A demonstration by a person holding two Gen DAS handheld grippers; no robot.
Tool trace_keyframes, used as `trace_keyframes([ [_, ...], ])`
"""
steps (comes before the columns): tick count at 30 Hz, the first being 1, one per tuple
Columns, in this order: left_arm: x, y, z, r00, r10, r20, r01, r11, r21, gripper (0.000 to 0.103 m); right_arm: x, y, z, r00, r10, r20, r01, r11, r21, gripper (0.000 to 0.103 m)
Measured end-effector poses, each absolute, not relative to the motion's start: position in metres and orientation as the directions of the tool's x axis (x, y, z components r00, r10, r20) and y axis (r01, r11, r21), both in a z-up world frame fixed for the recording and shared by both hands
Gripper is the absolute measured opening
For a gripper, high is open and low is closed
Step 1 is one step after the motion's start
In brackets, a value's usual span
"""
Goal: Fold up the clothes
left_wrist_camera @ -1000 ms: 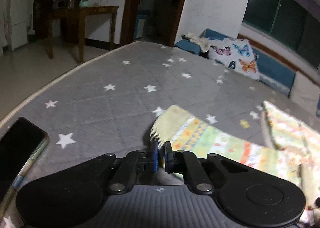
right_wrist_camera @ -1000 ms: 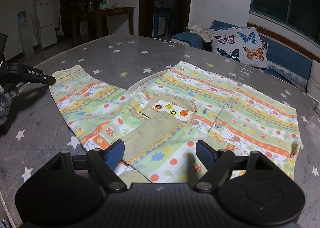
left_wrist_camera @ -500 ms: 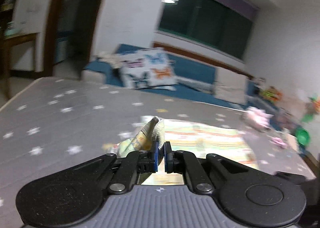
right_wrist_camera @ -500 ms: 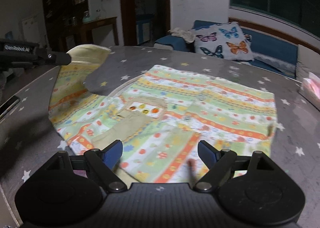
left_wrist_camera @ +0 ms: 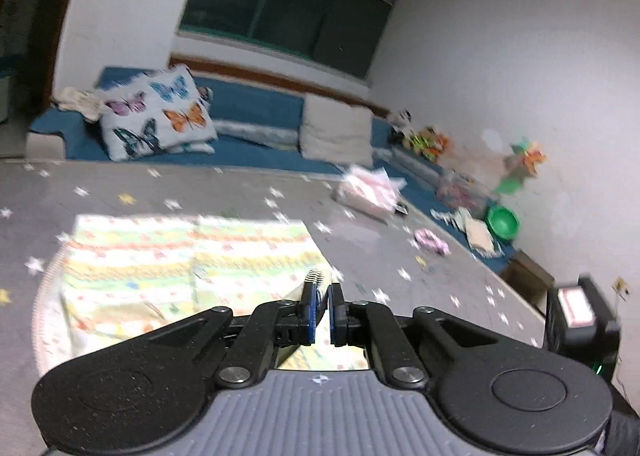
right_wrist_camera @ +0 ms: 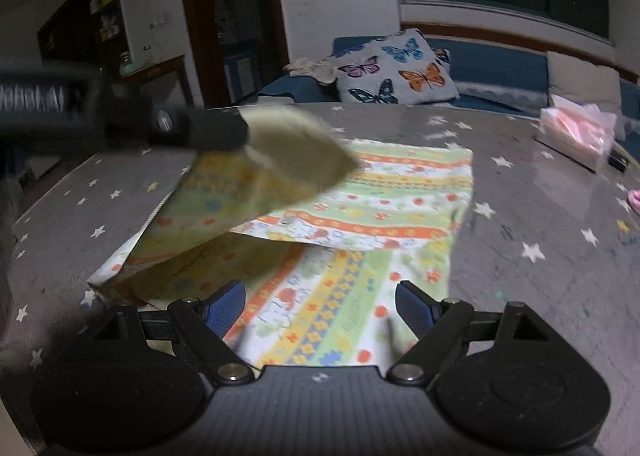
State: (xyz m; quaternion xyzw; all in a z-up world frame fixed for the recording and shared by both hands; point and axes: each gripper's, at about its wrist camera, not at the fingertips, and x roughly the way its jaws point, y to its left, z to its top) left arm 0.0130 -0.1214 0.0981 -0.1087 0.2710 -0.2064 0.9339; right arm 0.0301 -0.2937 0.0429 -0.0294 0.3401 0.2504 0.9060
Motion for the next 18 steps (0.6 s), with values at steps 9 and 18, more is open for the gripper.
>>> trace_keyframes([
  [9,-0.003,-0.084,0.086,0.785,-0.388,-0.483,0.284,0.918,-0.276,0.041,0.025,-0.317,0.052,0.645,0.439,-0.626,-0.440,0.883,0.165,0.078],
  [18,-0.031,-0.005,0.052,0.793,-0.165,-0.586,0.085,0.983,-0.163,0.050,0.051,-0.297,0.036,0.621,0.413,-0.666,-0.407,0.896,0.177,0.047],
])
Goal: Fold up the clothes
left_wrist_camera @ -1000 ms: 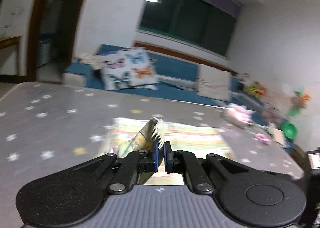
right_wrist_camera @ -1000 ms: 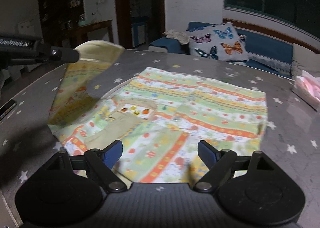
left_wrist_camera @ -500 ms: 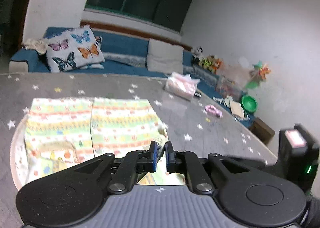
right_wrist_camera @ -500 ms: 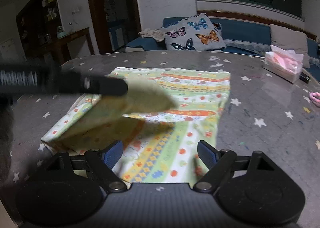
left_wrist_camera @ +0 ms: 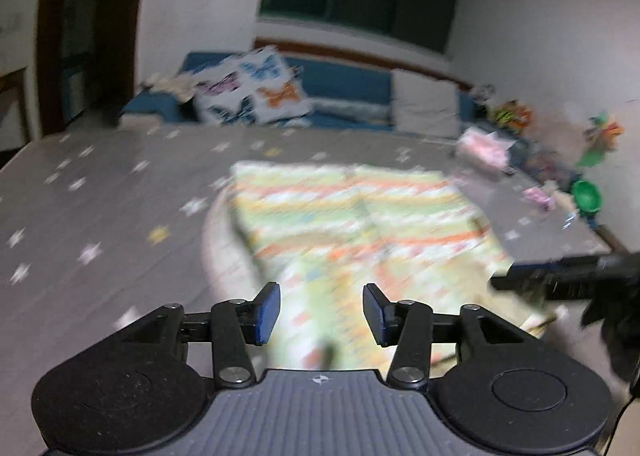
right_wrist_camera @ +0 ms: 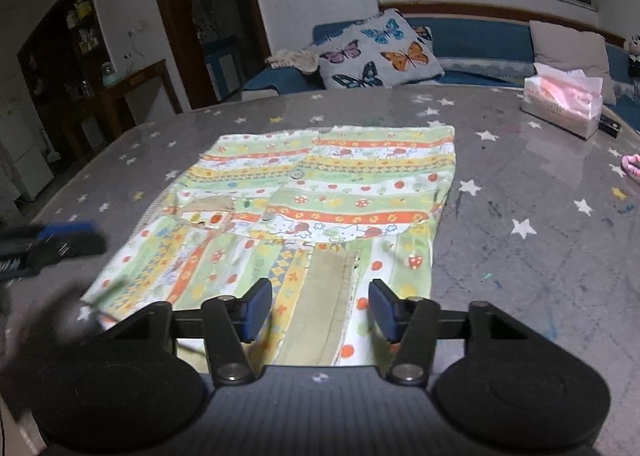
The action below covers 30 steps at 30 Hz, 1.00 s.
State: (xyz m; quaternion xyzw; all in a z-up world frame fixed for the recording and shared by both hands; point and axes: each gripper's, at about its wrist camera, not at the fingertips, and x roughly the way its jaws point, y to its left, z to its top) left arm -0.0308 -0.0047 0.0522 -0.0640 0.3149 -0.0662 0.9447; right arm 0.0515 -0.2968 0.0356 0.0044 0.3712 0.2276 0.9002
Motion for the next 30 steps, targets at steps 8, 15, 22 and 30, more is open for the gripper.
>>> trace_keyframes([
  [8,-0.051,0.019,0.028,0.756,-0.140,-0.640,0.063,0.988,-0.142,0.052,0.064,-0.281,0.027,0.628,0.351,-0.694,-0.376,0.918,0.125,0.008],
  [15,-0.045,0.015,0.023,0.752,-0.140,-0.644,0.074,0.989,-0.129,0.051,0.054,-0.272,0.051,0.703,0.307,-0.641,-0.386,0.922,0.018,0.006],
  [22,-0.045,0.014,0.025,0.751,-0.134,-0.647,0.083,0.991,-0.108,0.051,0.065,-0.267,0.032,0.688,0.248,-0.682,-0.361,0.932,-0.025,0.006],
  [30,-0.024,0.011,0.053,0.778,-0.167,-0.606,0.124,0.986,-0.114,0.033,0.059,-0.273,0.043,0.697,0.297,-0.653,-0.398,0.917,-0.007,0.013],
])
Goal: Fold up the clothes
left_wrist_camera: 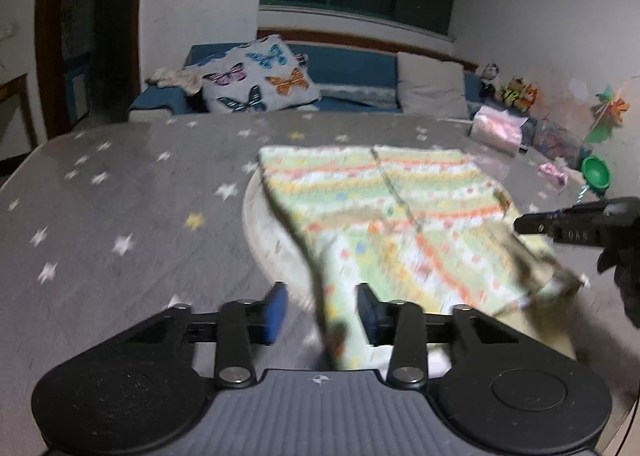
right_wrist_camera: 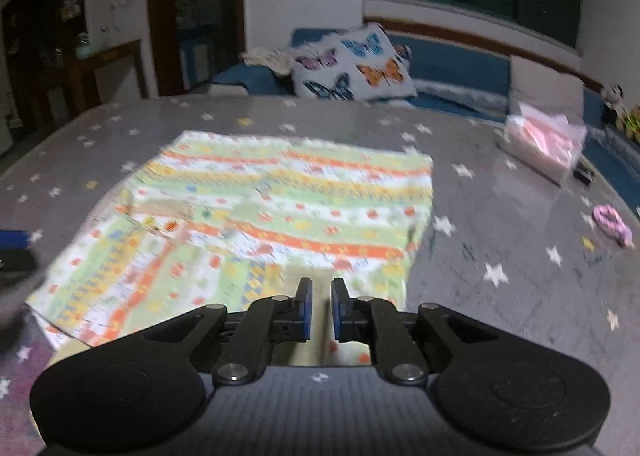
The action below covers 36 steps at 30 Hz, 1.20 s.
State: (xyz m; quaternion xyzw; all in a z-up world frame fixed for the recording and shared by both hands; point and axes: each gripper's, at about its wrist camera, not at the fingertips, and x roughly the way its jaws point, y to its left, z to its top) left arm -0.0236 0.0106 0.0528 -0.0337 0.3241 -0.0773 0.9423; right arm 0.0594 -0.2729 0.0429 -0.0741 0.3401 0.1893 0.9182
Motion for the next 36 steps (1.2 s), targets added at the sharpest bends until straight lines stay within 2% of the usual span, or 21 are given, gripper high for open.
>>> trace_keyframes([
  [2,-0.010,0.004,0.055,0.777,-0.192,-0.600,0.149,0.981,-0.120,0.029,0.060,-0.269,0.044,0.690,0.322,-0.649,-0.421,0.907,0.002,0.024],
  [3,-0.004,0.000,0.055,0.775,-0.199,-0.601,0.158,0.980,-0.120,0.028,0.062,-0.268,0.042,0.684,0.330,-0.651,-0.427,0.904,0.009,0.033],
  [4,0.003,-0.004,0.053,0.770,-0.204,-0.605,0.165,0.979,-0.120,0.028,0.063,-0.266,0.041,0.678,0.338,-0.653,-0.434,0.901,0.017,0.035],
  [11,0.041,-0.022,0.033,0.733,-0.201,-0.649,0.194,0.977,-0.084,0.026,0.073,-0.268,0.027,0.633,0.391,-0.669,-0.459,0.885,0.083,0.035],
  [13,0.046,-0.021,0.025,0.719,-0.189,-0.668,0.188,0.979,-0.075,0.026,0.074,-0.270,0.024,0.628,0.389,-0.674,-0.462,0.883,0.080,0.029],
  [15,0.045,-0.017,0.021,0.718,-0.189,-0.669,0.189,0.979,-0.074,0.026,0.074,-0.273,0.023,0.624,0.388,-0.678,-0.466,0.882,0.075,0.028],
  [18,0.040,-0.015,0.023,0.723,-0.187,-0.666,0.193,0.979,-0.065,0.026,0.066,-0.274,0.031,0.633,0.386,-0.672,-0.474,0.878,0.058,0.031],
  [22,0.025,-0.018,0.031,0.736,-0.189,-0.650,0.226,0.974,-0.026,0.027,0.052,-0.275,0.037,0.627,0.403,-0.667,-0.507,0.861,0.044,0.042],
  [24,0.014,-0.022,0.035,0.745,-0.192,-0.639,0.250,0.968,0.000,0.032,0.046,-0.275,0.035,0.621,0.399,-0.674,-0.520,0.854,0.025,0.045],
  [26,0.001,-0.023,0.038,0.754,-0.190,-0.629,0.264,0.964,0.025,0.042,0.042,-0.278,0.031,0.620,0.386,-0.683,-0.516,0.856,0.015,0.047],
  [30,-0.027,-0.025,0.042,0.772,-0.187,-0.607,0.305,0.948,0.096,0.046,0.034,-0.287,0.027,0.625,0.362,-0.692,-0.501,0.865,0.001,0.047],
  [33,-0.049,-0.030,0.039,0.781,-0.189,-0.595,0.352,0.921,0.169,0.050,0.029,-0.292,0.025,0.624,0.357,-0.695,-0.503,0.864,-0.008,0.056],
  [36,-0.068,-0.041,0.031,0.778,-0.193,-0.598,0.410,0.877,0.250,0.053,0.024,-0.294,0.026,0.632,0.355,-0.689,-0.506,0.862,-0.019,0.057],
])
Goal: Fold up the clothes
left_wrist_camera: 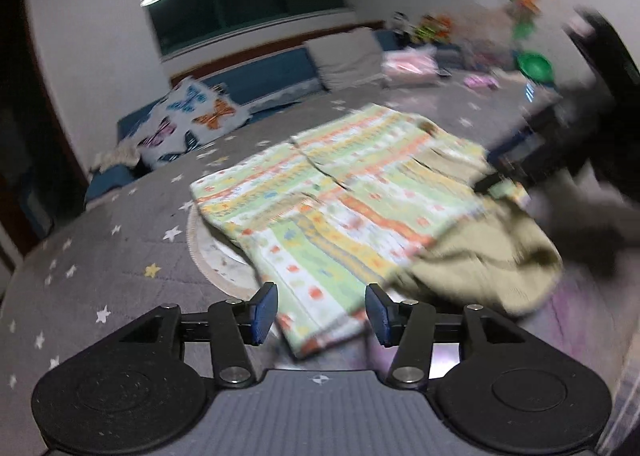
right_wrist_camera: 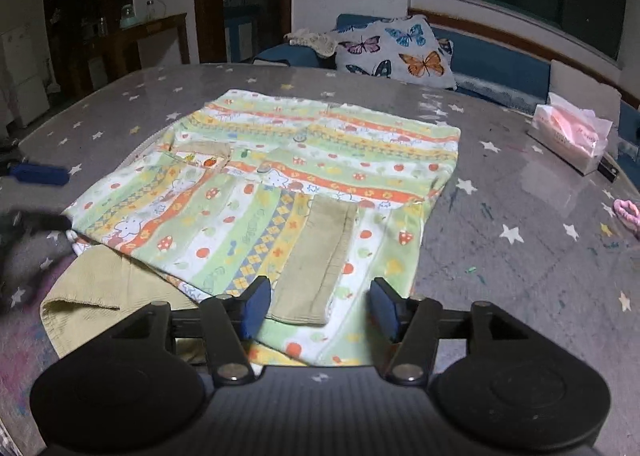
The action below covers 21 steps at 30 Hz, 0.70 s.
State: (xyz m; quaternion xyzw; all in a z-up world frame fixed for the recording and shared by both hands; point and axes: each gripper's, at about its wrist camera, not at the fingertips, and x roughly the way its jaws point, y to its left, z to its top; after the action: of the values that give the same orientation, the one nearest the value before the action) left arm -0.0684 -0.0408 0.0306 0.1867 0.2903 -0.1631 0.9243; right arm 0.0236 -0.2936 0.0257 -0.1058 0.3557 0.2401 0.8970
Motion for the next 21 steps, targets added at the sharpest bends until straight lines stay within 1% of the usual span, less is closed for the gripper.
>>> trace_keyframes([
  [2,-0.077,-0.049,0.025,0.780,-0.195,-0.595,0.440,0.846,0.300,0.055,0.021,-0.292,0.029,0.638,0.360,-0.681,-0.510,0.860,-0.023,0.060],
  [4,-0.083,-0.058,0.019,0.780,-0.203,-0.591,0.469,0.815,0.339,0.056,0.020,-0.289,0.031,0.640,0.370,-0.673,-0.519,0.854,-0.024,0.066],
  [7,-0.088,-0.070,0.012,0.782,-0.221,-0.583,0.503,0.777,0.379,0.056,0.019,-0.284,0.025,0.627,0.362,-0.690,-0.538,0.842,-0.046,0.072],
  [12,-0.093,-0.088,0.005,0.795,-0.258,-0.548,0.539,0.716,0.443,0.057,0.015,-0.287,0.027,0.634,0.357,-0.686,-0.540,0.839,-0.062,0.073],
  [19,-0.085,-0.109,0.002,0.789,-0.346,-0.507,0.582,0.684,0.439,0.057,0.007,-0.298,0.038,0.645,0.344,-0.682,-0.552,0.827,-0.105,0.075],
  [21,-0.079,-0.111,0.004,0.782,-0.370,-0.502,0.593,0.689,0.416,0.047,0.003,-0.301,0.041,0.642,0.349,-0.683,-0.567,0.815,-0.116,0.076],
])
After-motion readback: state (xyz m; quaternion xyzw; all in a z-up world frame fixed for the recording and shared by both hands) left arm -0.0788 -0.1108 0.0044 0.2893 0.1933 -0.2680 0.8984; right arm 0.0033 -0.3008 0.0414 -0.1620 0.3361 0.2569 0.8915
